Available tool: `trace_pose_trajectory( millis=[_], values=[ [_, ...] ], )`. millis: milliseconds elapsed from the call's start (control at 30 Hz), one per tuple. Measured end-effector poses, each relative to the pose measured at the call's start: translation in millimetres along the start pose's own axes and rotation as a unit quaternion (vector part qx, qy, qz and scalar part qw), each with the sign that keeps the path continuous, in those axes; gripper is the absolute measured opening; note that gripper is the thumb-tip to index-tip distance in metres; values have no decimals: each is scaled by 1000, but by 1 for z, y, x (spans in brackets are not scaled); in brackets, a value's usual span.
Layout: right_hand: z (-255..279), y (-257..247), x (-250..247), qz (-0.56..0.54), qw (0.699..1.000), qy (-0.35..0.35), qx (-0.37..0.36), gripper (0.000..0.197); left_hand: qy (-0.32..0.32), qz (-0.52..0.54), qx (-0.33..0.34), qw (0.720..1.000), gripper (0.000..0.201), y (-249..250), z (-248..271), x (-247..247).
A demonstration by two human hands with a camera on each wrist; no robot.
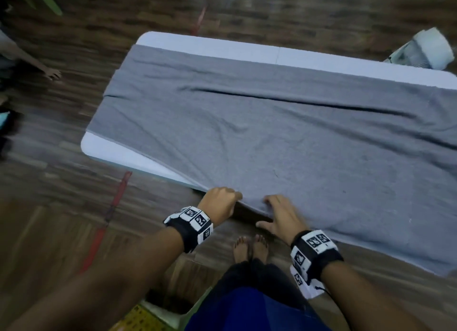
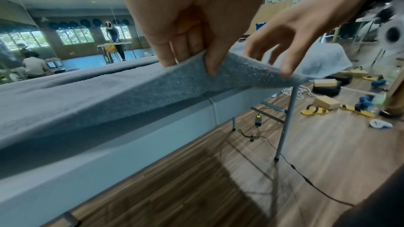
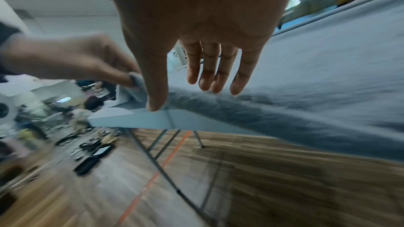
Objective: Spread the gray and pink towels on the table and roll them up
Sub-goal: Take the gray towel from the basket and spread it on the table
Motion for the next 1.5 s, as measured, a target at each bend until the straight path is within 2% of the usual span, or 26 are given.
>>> trace_pose_trajectory(
  millis=[67, 167, 233, 333, 400, 500, 600, 667, 733, 800, 967, 1033, 1167, 1200, 1300, 1367, 1433, 1500],
  values=[
    [-22, -30, 16, 6, 999, -38, -1, 38, 12, 6, 7, 1000, 24, 0, 5, -5],
    [-26, -39, 13, 11, 1000, -10, 11, 11, 20, -10, 6, 1000, 24, -23, 5, -7],
    [-18, -29, 6, 7, 1000, 2, 20, 10, 39, -27, -25, 999, 25, -56, 1, -13],
    [-15, -25, -1, 26, 998, -39, 36, 12, 63, -10, -95, 993, 19, -109, -2, -27],
    [-25, -33, -1, 52, 997, -44, 24, 18, 64, 8, -109, 992, 19, -129, 3, -32],
    [-56, -72, 7, 33, 999, 12, -26, 40, 74, 16, -55, 996, 23, -137, 19, -28],
    [-100, -126, 35, 6, 999, -7, -36, 52, 100, 51, 27, 993, 24, -141, 32, -23],
    [-123, -156, 52, 4, 1000, -21, -14, 37, 108, 79, 61, 989, 30, -149, 37, -25],
    [-133, -174, 62, 4, 1000, -6, 19, 16, 96, 74, 78, 989, 25, -166, 38, -31],
    [-128, -182, 65, 3, 999, 12, 37, 7, 68, 43, 86, 993, 20, -194, 36, -34],
    [-113, -184, 64, 17, 996, 16, 82, 12, 14, -4, 17, 1000, 26, -285, 26, -41],
    [-121, -191, 68, 40, 996, 29, 77, 20, 19, 9, 37, 999, 29, -294, 32, -45],
    [-170, -241, 94, 32, 998, 23, 47, 56, 76, 63, 107, 989, 34, -288, 44, -55],
    [-182, -255, 100, 23, 998, 19, 49, 55, 87, 78, 118, 986, 36, -286, 47, -57],
    [-201, -282, 106, 14, 996, 37, 75, 27, 73, 85, 130, 985, 33, -294, 50, -60],
    [-197, -286, 104, 25, 996, 50, 71, 20, 49, 57, 90, 993, 33, -318, 47, -64],
    [-189, -284, 99, 19, 996, 61, 57, 19, 11, 8, 21, 1000, 37, -357, 40, -68],
    [-183, -281, 97, 11, 996, 72, 45, 19, -13, -39, -45, 998, 32, -401, 36, -77]
  ],
)
Point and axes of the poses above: each hand's wrist, its own z-axis away from the middle knuckle, its own x-axis out of the palm, y = z × x, the point moved 4 cm from there along -z, towards the middle knuckle, and after that the axes turned 7 degrees about -x, right-handed, at the moved point
